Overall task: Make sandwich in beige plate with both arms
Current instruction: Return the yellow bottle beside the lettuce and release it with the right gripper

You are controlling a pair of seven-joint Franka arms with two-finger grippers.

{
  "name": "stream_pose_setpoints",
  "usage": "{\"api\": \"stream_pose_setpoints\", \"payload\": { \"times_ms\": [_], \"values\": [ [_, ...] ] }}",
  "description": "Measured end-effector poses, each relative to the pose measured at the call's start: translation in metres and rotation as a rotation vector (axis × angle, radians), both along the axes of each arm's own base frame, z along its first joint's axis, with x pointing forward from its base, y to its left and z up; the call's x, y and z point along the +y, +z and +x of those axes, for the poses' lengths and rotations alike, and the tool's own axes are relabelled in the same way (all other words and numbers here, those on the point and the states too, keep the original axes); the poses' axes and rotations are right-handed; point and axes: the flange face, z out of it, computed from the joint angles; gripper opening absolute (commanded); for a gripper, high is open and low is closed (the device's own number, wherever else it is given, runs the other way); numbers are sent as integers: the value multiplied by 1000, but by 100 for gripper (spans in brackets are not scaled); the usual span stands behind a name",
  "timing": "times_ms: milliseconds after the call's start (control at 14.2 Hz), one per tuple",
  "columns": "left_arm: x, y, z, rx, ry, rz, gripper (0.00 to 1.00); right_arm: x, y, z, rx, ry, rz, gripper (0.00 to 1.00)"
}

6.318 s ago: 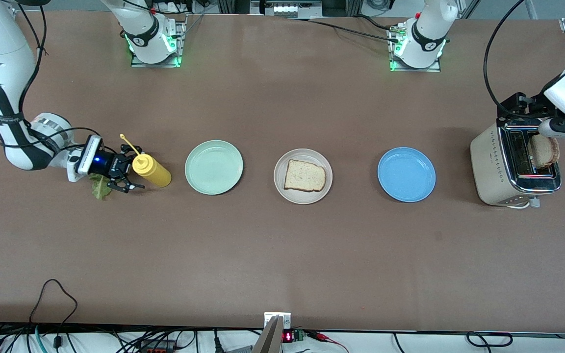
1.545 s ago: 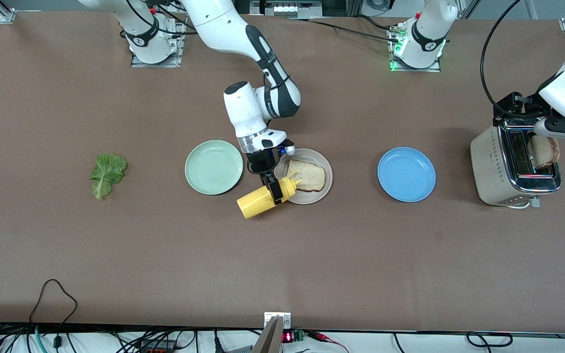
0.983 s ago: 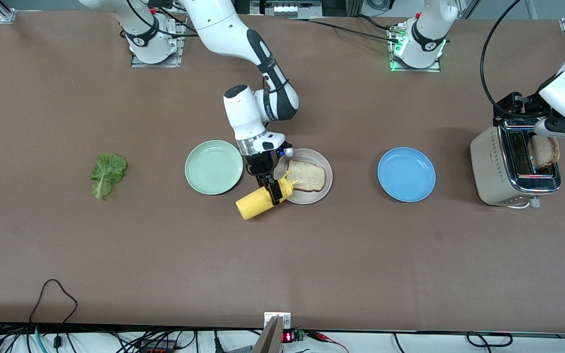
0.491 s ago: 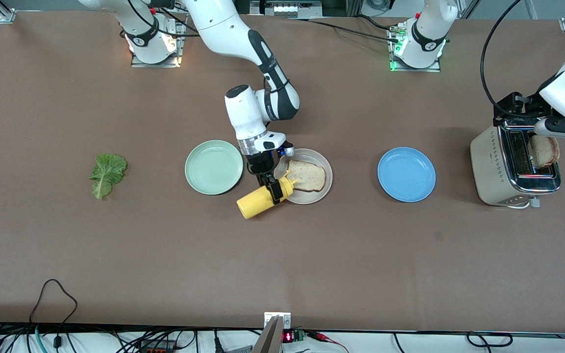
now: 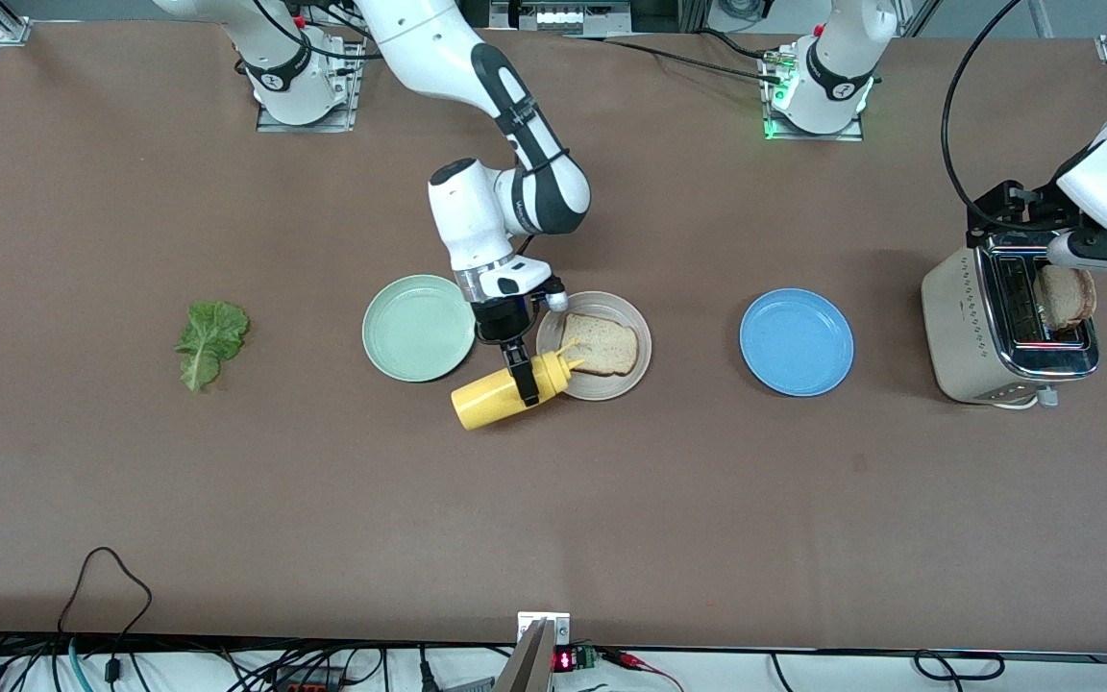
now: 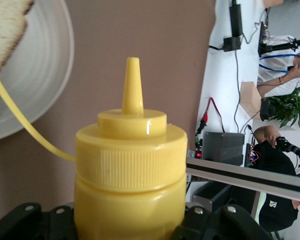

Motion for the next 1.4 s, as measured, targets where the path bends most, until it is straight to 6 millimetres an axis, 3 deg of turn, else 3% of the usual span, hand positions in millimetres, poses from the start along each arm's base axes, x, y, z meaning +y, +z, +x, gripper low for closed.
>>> {"api": "stream_pose_setpoints", "payload": {
  "times_ms": [211, 562, 1053, 1404],
  "values": [
    [0, 0, 0, 0, 1, 0, 100, -33, 35, 38, 71, -1, 98, 25],
    [1, 0, 0, 0, 2, 0, 100, -118, 75, 106, 275, -4, 331, 25],
    [2, 0, 0, 0, 4, 0, 100, -232, 79, 151, 584, -1, 601, 25],
    [3, -12, -4, 73, 9, 2, 100, -320, 66, 154, 795, 92, 756, 25]
  ]
}}
